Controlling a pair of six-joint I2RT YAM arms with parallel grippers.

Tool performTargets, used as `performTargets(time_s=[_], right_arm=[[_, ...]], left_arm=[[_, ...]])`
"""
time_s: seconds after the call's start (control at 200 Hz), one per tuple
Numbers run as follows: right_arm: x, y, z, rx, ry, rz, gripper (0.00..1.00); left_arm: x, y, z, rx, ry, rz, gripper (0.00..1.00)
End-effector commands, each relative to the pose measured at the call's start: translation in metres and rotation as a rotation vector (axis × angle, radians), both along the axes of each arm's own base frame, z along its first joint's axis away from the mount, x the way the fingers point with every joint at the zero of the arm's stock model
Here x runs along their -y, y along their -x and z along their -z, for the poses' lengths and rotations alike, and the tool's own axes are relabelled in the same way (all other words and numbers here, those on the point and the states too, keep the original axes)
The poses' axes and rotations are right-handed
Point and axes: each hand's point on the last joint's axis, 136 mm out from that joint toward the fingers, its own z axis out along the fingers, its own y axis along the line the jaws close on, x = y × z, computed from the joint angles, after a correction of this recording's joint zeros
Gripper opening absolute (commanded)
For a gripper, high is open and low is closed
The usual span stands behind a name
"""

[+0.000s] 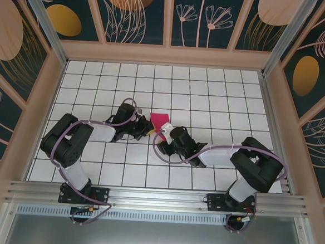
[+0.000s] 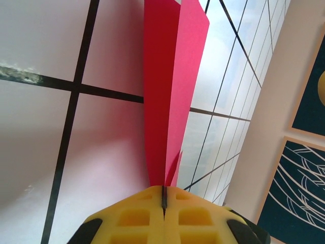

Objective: Fold a paper plane with a square sheet of paper (pick it up from the middle)
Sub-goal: Fold the wing for the fifth time at the center of the table.

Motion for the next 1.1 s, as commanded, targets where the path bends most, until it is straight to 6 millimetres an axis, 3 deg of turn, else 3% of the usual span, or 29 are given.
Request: performTargets(time_s=[0.0,0.475,0.636,0.826,0.841,0.921,1.096], right_arm=[[-0.008,-0.015,-0.008,0.125,0.021,-0.013,0.5],[-0.02,-0.045,-0.012,0.284,0.078,0.027,0.38],[-0.024,-0.042,-0.008,0.285,0.093,0.001,0.26],[-0.022,-0.037,0.001,0.266,0.109,-0.017,0.11],[-0.022,-0.037,0.001,0.265,0.11,-0.017,0.1],[-0.021,-0.035,0.001,0.258,0.098,-0.018,0.07],[-0.024,-0.031,-0.003,0.223,0.038,-0.031,0.01]], left_arm=[[0.002,-0.004,-0.005,-0.004,-0.001,-0.009,0.0],[0.002,-0.003,-0.004,-0.016,-0.006,-0.01,0.0],[0.003,-0.004,-0.006,-0.013,-0.005,-0.009,0.02],[0.003,-0.009,-0.01,0.0,-0.019,-0.003,0.13],[0.004,-0.01,-0.02,0.022,-0.008,-0.003,0.15],[0.002,-0.015,-0.026,0.043,-0.014,-0.006,0.22],[-0.02,-0.039,-0.041,0.098,-0.033,-0.051,0.36]])
